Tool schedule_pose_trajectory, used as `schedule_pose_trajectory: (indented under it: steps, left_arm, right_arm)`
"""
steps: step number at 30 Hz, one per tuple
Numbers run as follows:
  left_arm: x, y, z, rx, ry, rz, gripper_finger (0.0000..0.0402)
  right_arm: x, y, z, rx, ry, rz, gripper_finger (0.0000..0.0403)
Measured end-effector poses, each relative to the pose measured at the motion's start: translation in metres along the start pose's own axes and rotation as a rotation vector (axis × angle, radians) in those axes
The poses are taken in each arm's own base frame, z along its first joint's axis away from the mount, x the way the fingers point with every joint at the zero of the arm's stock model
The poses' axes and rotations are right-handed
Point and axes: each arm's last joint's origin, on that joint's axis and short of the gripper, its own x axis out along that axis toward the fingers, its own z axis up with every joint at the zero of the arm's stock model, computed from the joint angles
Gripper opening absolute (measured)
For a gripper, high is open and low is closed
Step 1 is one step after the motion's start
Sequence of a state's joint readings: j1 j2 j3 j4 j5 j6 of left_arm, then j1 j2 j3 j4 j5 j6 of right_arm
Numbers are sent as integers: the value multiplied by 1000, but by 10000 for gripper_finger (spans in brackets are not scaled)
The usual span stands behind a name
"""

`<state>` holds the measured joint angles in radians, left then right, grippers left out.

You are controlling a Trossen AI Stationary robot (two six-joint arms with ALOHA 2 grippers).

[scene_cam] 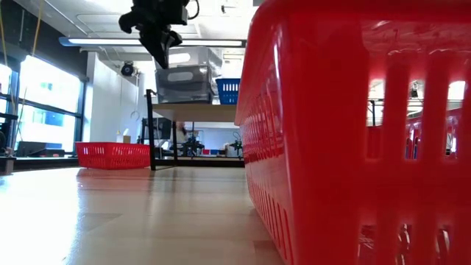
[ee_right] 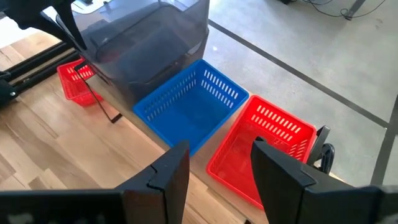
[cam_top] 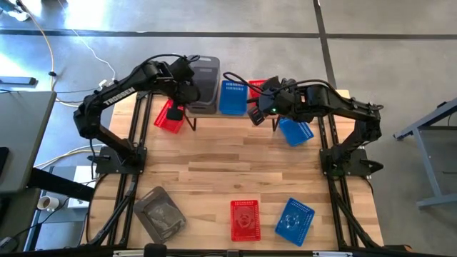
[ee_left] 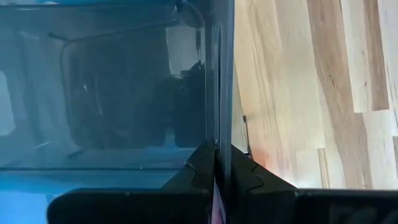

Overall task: Stack baskets on shelf by color
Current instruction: Stack the right black bin on top of the black bin on the shelf

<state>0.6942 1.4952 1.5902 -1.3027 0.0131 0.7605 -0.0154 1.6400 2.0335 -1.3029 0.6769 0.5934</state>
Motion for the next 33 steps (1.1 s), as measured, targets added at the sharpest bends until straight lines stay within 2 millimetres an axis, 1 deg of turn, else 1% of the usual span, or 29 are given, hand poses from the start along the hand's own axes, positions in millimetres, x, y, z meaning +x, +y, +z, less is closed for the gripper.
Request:
schedule_pose_trajectory:
  steps: [6,16,27,29,33]
  left_arm:
    - [-1,-1,-1,-42,4,-5,0]
    - [-1,-1,-1,-51,7,-4,5]
    - [-1,0,-2,-87,36,31,72]
    - [-4,0,-1,-94,22,31,84]
    - [-18,3,4,-98,-45,36,98]
  right_arm:
    - [0,0,0,-12,0,0,156]
    - [0,0,0,-15,0,0,156]
    - [0,0,0,9,0,0,156]
    - [0,0,0,9,-1,0,156]
    - [0,0,0,10,6,9,156]
